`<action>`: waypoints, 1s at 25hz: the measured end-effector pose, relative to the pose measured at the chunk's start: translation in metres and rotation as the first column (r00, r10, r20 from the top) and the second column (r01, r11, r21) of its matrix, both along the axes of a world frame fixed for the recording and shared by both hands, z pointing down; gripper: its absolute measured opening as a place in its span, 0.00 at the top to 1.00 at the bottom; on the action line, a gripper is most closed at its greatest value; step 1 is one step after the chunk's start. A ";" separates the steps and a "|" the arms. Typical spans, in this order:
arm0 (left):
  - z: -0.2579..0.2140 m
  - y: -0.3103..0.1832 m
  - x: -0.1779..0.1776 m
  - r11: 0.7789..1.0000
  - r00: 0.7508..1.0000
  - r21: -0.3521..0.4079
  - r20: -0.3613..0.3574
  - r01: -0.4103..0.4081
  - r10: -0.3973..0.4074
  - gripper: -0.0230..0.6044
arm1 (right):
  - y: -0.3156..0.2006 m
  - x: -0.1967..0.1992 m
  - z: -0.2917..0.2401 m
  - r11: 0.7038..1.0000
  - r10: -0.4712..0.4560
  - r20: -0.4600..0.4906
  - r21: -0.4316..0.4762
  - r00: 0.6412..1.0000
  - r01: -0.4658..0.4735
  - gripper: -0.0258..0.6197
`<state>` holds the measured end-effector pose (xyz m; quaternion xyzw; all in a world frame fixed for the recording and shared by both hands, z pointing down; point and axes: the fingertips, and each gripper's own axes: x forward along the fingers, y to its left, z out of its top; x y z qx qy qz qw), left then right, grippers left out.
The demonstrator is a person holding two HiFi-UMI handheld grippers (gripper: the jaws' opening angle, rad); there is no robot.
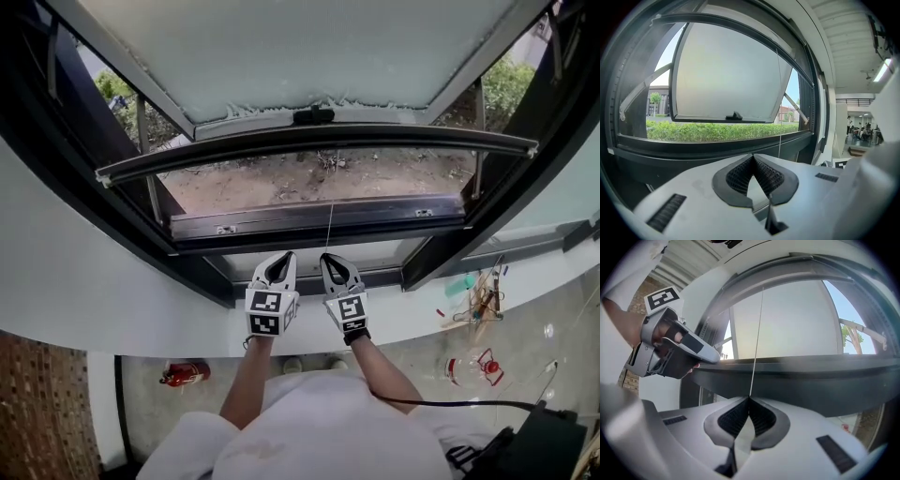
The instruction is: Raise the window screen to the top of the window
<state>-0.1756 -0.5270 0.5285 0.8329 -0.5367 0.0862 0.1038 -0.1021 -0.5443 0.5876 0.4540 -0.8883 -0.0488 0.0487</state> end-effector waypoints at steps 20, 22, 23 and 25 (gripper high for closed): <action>0.007 0.005 0.005 1.000 1.000 -0.008 -0.025 0.001 -0.001 0.96 | 0.022 -0.004 -0.169 0.954 -0.044 0.192 0.300 0.980 -0.016 0.96; 0.008 0.007 0.007 1.000 1.000 -0.014 -0.025 -0.003 0.003 0.96 | 0.026 -0.001 -0.186 0.944 -0.054 0.225 0.328 0.973 -0.024 0.96; 0.009 0.008 0.008 1.000 1.000 -0.015 -0.024 -0.006 0.006 0.96 | 0.027 0.001 -0.194 0.940 -0.057 0.236 0.341 0.970 -0.027 0.96; 0.010 0.010 0.012 1.000 1.000 -0.017 -0.022 -0.016 0.015 0.96 | 0.031 0.004 -0.208 0.932 -0.064 0.252 0.360 0.966 -0.032 0.96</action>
